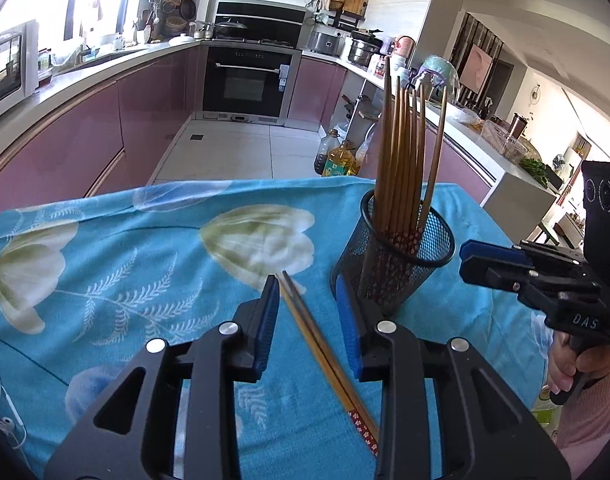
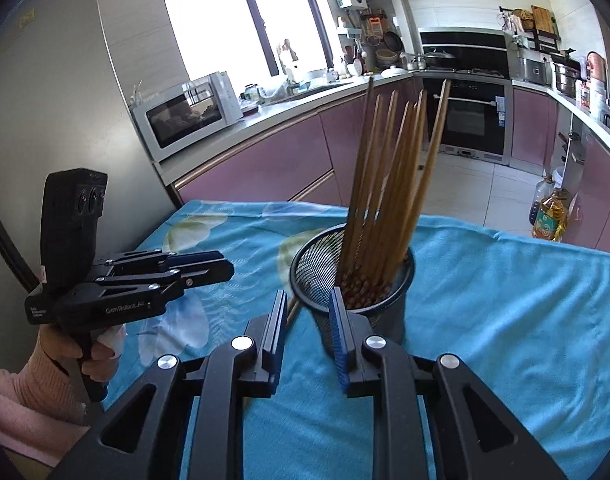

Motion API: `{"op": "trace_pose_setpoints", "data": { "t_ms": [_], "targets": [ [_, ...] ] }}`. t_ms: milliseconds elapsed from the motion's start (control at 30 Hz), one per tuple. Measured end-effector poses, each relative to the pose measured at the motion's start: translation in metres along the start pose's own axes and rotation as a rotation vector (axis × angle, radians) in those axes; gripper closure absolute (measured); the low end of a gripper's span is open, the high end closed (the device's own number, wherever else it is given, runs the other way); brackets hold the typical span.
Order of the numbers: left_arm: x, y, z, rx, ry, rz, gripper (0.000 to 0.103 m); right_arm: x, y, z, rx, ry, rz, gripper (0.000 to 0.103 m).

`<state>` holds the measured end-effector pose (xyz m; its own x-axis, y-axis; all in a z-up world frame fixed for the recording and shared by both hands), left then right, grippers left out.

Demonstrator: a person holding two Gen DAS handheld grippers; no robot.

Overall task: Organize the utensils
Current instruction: 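Withdraw the right gripper from the cup toward the remaining chopsticks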

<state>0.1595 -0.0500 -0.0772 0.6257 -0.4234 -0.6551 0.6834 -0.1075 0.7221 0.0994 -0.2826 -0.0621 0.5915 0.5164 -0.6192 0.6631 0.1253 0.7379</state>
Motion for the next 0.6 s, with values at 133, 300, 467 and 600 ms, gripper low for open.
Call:
{"op": "trace_pose_setpoints", "data": {
  "t_ms": [133, 300, 467, 600],
  "targets": [
    [0.002, -0.02, -0.005, -0.026, 0.02, -0.024, 0.067, 0.025, -0.025, -0.015, -0.001, 0.023, -0.083, 0.082],
    [0.002, -0.04, -0.01, -0.049, 0.044, -0.044, 0.065, 0.052, -0.053, -0.033, -0.015, 0.03, -0.17, 0.079],
    [-0.001, -0.052, -0.012, -0.068, 0.055, -0.053, 0.064, 0.066, -0.065, -0.043, -0.027, 0.015, -0.208, 0.079],
    [-0.002, -0.056, -0.015, -0.081, 0.055, -0.058, 0.064, 0.069, -0.07, -0.045, -0.039, -0.002, -0.217, 0.079]
  ]
}}
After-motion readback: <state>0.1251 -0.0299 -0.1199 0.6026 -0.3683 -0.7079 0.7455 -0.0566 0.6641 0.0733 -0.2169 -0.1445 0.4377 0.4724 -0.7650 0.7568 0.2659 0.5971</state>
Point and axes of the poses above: each gripper's, at about its wrist camera, not at the fingertips, and x roughly the way its jaws point, z to its right, y to its top, the point moved 5 cm from there along x, roughly the way its jaws point, and after that the axes turned 1 degree about x, right-handed, at the moved point
